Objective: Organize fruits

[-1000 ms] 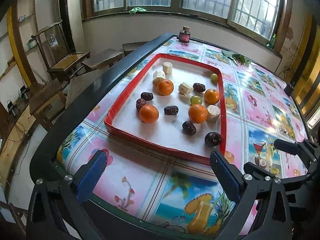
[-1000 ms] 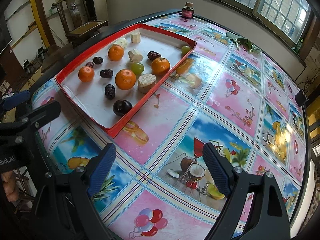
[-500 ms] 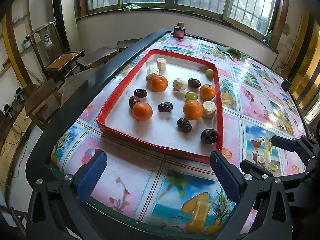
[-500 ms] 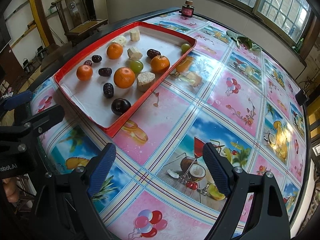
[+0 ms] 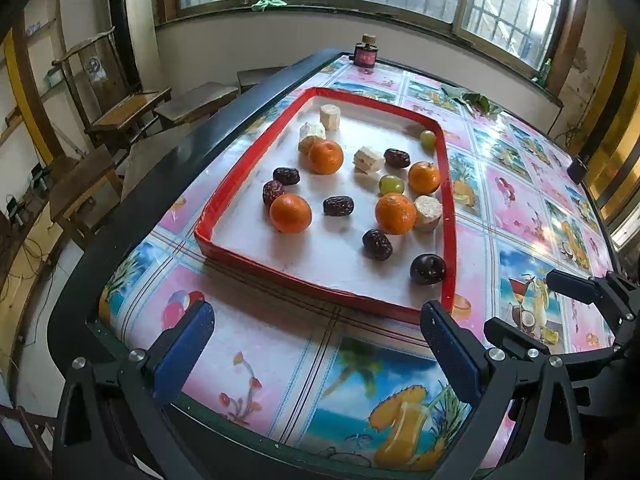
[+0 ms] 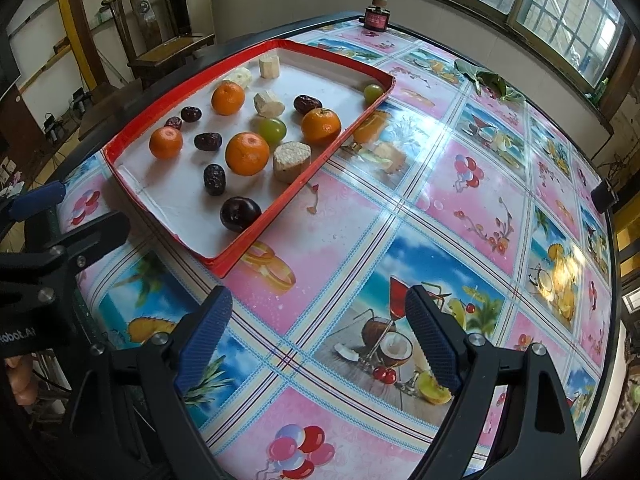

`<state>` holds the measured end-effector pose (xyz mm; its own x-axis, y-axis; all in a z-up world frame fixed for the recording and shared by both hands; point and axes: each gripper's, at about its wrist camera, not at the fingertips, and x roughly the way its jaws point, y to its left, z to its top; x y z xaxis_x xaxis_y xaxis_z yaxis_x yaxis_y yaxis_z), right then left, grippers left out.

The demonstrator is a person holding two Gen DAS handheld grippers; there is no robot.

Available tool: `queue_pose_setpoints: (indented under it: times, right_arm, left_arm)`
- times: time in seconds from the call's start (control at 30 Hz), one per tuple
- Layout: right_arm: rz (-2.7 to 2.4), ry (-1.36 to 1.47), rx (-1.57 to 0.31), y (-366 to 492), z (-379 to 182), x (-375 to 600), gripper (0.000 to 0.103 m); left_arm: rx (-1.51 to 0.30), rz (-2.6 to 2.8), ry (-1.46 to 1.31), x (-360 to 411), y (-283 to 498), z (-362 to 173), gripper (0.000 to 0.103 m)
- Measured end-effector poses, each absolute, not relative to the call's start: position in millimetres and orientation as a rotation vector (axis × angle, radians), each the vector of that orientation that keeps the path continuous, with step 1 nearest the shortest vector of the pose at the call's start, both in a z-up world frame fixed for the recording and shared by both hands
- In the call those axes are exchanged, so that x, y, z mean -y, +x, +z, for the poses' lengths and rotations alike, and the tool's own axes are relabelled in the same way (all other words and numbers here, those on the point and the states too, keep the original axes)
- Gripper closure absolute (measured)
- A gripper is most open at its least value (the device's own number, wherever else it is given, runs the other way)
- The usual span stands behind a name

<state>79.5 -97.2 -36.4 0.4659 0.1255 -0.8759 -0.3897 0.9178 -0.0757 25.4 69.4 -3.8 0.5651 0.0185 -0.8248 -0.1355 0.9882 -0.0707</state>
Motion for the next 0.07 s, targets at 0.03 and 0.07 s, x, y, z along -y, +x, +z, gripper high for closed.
queue_pose_setpoints:
  times: [0.03, 0.07]
  right_arm:
    - [0.322, -0.284, -1.040, 79.7, -36.0, 96.5, 0.014]
    - [0.324, -0.284, -1.040, 79.8, -36.0, 96.5, 0.014]
  left_arm:
    - [-0.970, 0.095, -0.133, -70.0, 25.7, -4.2, 0.001]
    - [-0.971, 0.097, -0.132, -70.4, 25.8, -4.4, 0.001]
